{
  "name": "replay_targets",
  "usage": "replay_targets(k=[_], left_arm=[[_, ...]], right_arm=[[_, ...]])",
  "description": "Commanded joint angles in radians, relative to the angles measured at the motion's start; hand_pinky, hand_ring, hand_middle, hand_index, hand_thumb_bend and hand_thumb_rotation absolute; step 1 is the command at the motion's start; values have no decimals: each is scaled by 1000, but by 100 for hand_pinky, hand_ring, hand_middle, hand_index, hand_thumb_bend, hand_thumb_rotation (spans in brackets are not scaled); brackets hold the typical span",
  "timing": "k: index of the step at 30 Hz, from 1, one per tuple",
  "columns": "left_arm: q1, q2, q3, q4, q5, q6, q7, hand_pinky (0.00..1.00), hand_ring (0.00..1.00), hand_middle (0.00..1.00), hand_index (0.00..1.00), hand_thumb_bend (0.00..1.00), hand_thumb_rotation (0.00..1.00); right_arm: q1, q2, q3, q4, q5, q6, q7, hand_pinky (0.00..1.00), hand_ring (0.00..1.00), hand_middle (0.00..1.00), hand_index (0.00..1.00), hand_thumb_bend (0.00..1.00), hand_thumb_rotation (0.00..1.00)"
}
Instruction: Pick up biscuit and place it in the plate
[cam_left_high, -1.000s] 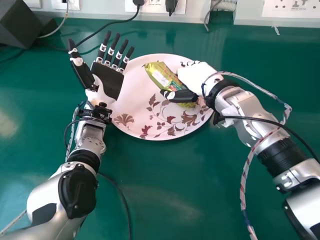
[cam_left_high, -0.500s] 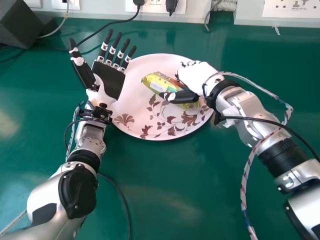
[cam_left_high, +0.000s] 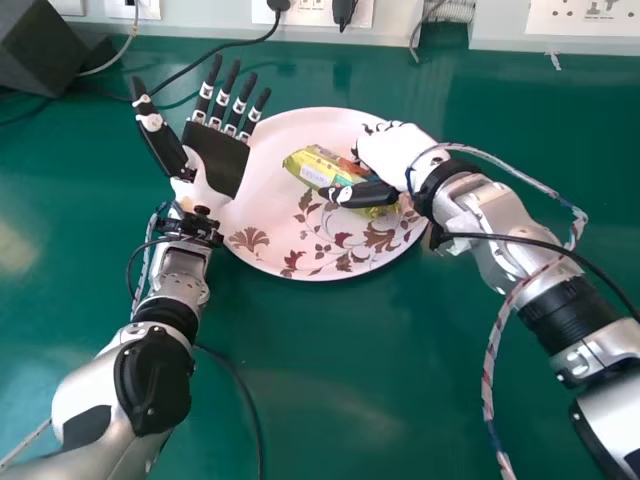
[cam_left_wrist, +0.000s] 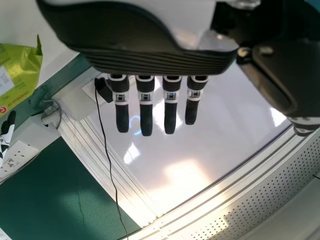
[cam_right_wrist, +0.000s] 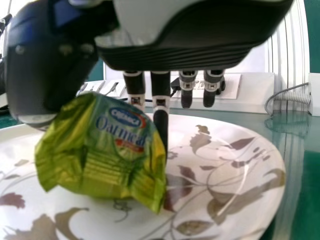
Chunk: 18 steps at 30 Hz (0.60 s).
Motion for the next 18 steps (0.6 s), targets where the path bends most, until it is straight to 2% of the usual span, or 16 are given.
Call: replay_targets(k=[1, 5, 9, 12, 18], left_arm=[[51, -15, 1, 23, 0, 6, -4, 77, 80, 85, 90, 100, 56], [50, -15, 4, 23, -2, 6, 3, 78, 79, 85, 90, 100, 57], [49, -14, 3, 24, -2, 6, 6, 83, 83, 90, 92, 100, 57], [49, -15, 4, 24, -2, 6, 7, 84, 84, 90, 93, 100, 53], [50, -13, 1, 24, 2, -1, 15, 83, 82, 91, 95, 99, 55]], right_arm=[[49, -29, -2, 6, -4, 3, 11, 100, 100, 100, 100, 85, 96], [59, -36, -17, -19, -1, 10, 4, 100, 100, 100, 100, 84, 93], [81, -32, -47, -63, 12, 36, 6, 100, 100, 100, 100, 84, 93], [97, -29, -67, -92, 15, 53, -8, 100, 100, 100, 100, 84, 93], [114, -36, -80, -146, -1, 73, -12, 100, 100, 100, 100, 85, 96]])
